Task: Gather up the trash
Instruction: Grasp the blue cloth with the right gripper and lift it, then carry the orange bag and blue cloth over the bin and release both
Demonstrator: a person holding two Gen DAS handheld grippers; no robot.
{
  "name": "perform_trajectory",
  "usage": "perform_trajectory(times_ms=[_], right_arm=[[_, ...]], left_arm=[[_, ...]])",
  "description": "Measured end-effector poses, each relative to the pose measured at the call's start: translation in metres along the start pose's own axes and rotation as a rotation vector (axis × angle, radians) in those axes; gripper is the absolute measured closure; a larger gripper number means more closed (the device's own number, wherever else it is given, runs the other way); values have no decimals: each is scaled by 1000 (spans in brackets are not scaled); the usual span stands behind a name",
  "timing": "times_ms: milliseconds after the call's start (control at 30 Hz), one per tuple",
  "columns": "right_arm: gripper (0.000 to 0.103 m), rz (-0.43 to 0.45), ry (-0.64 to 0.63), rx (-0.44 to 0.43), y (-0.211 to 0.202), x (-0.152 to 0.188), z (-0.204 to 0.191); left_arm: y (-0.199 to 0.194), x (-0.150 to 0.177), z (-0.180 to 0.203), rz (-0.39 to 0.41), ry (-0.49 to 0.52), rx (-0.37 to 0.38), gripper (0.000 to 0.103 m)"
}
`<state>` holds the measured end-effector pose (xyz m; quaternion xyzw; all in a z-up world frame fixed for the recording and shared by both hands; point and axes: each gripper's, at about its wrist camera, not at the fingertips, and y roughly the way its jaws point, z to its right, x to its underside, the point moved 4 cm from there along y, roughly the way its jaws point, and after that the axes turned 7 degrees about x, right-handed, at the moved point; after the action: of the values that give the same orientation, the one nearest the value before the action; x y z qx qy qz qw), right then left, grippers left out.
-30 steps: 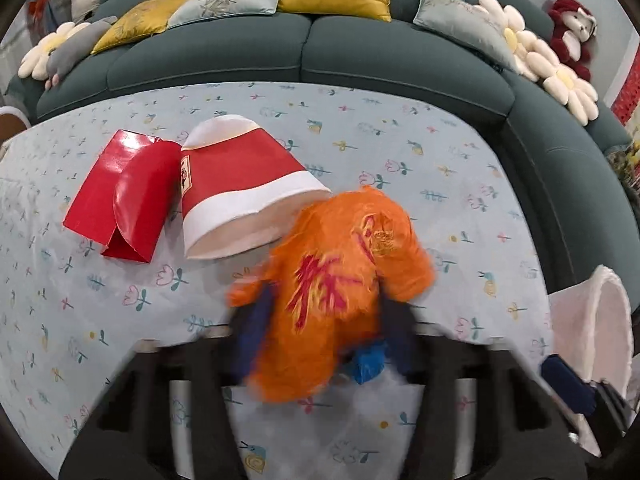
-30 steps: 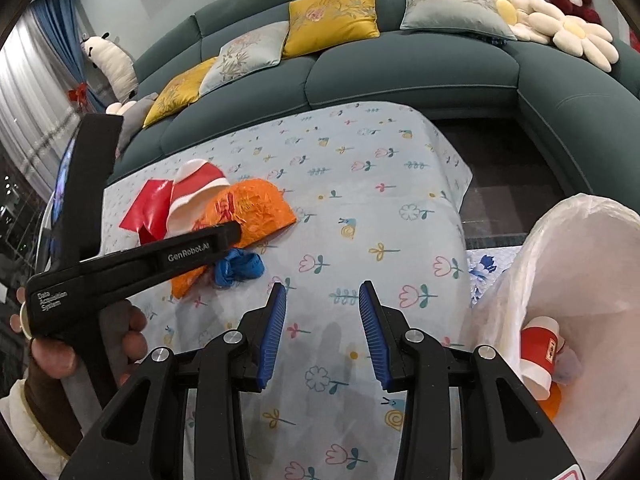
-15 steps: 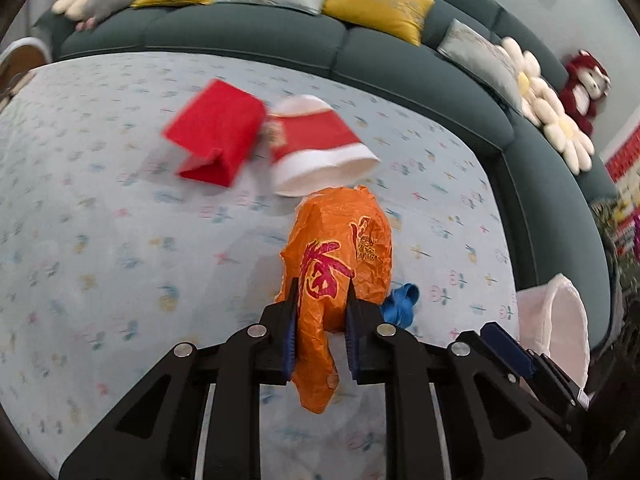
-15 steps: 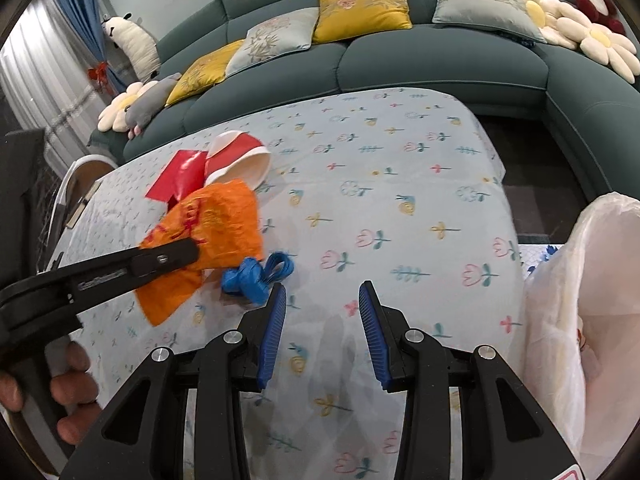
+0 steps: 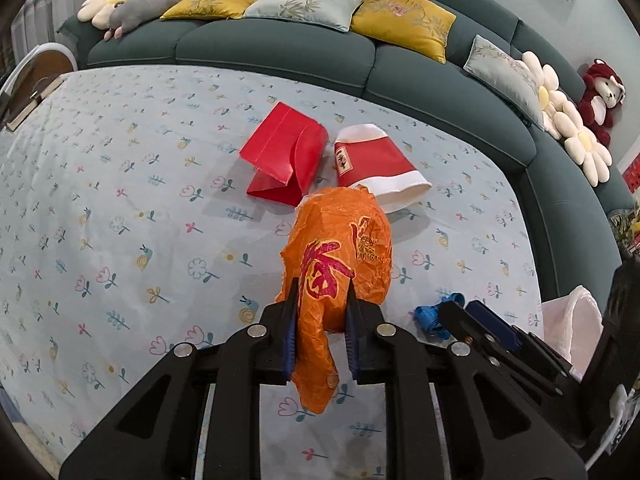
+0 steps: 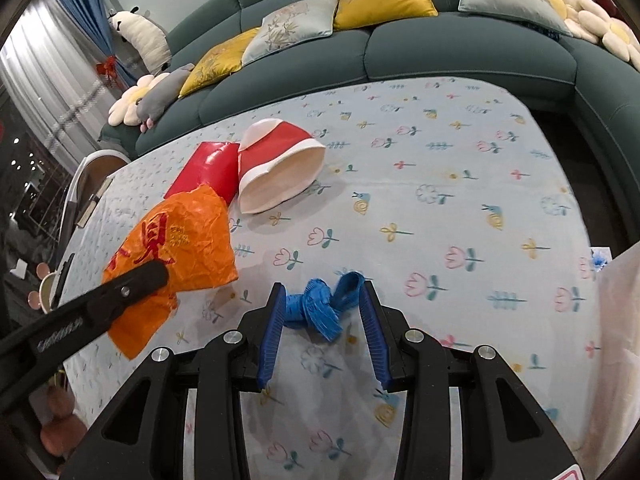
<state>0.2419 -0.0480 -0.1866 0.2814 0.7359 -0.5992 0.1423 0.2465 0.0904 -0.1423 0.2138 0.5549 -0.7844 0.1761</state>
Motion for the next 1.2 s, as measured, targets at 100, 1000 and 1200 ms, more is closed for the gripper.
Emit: perform_trajectory(times_ms=[100, 1000, 1200], right_arm=[[65, -14, -7, 4, 8, 2, -3], [79, 146, 89, 62, -94, -6, 72], [79, 209, 163, 109, -142, 2, 121]], left_arm=[[3, 2, -4, -8, -7, 3, 85], [-34, 11, 100, 28, 145, 101, 84], [-49, 24, 158, 34, 238, 147, 84]])
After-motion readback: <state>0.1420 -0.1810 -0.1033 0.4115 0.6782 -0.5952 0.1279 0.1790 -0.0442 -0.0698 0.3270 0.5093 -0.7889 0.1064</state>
